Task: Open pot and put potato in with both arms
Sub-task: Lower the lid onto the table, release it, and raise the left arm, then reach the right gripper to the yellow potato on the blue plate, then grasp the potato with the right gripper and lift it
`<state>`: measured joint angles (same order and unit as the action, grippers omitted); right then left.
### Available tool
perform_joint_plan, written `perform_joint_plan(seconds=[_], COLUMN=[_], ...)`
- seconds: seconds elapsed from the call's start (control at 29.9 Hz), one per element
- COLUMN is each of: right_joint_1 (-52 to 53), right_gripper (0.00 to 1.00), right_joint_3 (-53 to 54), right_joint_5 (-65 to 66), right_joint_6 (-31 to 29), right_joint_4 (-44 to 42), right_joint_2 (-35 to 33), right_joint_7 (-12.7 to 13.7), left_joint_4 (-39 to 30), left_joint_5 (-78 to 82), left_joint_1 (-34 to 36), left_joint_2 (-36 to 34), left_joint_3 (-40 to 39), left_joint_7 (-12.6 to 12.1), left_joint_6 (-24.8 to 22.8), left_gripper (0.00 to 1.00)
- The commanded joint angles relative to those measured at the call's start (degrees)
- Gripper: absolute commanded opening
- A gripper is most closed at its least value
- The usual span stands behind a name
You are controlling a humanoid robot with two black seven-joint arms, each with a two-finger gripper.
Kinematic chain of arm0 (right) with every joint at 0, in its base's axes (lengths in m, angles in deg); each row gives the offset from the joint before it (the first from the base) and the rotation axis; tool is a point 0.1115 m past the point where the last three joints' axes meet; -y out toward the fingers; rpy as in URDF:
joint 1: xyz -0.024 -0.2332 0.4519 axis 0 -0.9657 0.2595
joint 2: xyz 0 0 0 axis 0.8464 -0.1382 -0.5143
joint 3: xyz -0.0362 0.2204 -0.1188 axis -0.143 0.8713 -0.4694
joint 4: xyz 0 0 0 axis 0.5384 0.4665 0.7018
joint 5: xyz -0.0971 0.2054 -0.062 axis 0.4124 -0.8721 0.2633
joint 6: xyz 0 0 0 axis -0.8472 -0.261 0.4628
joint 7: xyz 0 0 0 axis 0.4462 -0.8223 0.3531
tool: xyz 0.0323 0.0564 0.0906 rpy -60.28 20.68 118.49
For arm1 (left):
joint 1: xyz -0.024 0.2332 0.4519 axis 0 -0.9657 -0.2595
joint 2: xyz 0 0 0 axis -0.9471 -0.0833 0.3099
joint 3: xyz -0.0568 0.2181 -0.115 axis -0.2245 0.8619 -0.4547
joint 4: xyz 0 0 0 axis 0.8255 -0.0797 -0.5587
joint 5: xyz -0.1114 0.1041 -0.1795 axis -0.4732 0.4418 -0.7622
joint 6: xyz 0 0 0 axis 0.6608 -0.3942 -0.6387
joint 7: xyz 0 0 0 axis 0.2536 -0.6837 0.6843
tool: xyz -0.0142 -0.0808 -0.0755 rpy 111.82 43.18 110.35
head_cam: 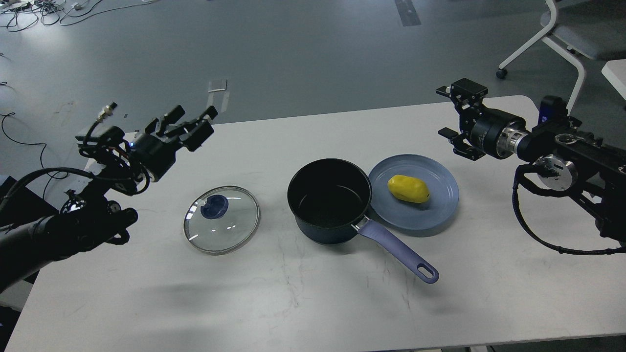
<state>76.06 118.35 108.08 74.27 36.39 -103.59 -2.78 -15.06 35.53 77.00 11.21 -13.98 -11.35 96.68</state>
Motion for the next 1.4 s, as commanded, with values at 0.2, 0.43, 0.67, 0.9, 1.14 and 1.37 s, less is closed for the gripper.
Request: perform_joint_plan(seconds=[0.2,0.43,0.67,0.9,1.14,1.37], right_joint_1=[7.1,8.8,9.4,9.3,9.0,9.2], right_gripper=[0.98,0.96,0.93,0.93,0.72,0.40], right_joint_3=[-21.0,-28.9,-32.6,-36.7,-37.3,-39.4], right_joint_5=[38.2,48.7,55.6,56.6,57.2,57.2], right_joint_6=[8.1,13.0,15.9,16.4,17.4,17.6], right_joint_4=[2.7,-0.1,-0.9,-3.1,-4.4,-6.1], right_joint_2=[-2.1,-1.2,0.6,0.7,2.5,5.3], right_joint_7=[-8.7,-12.8,-18.1,-18.2,-18.2,-18.3], left_joint_4=[0.1,0.6,0.7,0.8,0.8,0.9], left_joint_5=[-32.6,-32.7,-32.6,-32.5,-32.4,-32.4], left_joint_1=[5.2,4.6,3.3,2.7,1.9,1.8], left_joint_2=[2.0,2.8,2.4,2.0,2.3,2.3], left_joint_3=[-12.8,-14.2,-14.2,-14.0,-13.9,-13.8], left_joint_7=[-11.9,-13.9,-13.6,-13.3,-13.2,-13.2], left_joint_6=[-18.1,-18.4,-17.8,-17.8,-17.8,-17.8], left_gripper=[0.98,0.98,0.98,0.98,0.98,0.98])
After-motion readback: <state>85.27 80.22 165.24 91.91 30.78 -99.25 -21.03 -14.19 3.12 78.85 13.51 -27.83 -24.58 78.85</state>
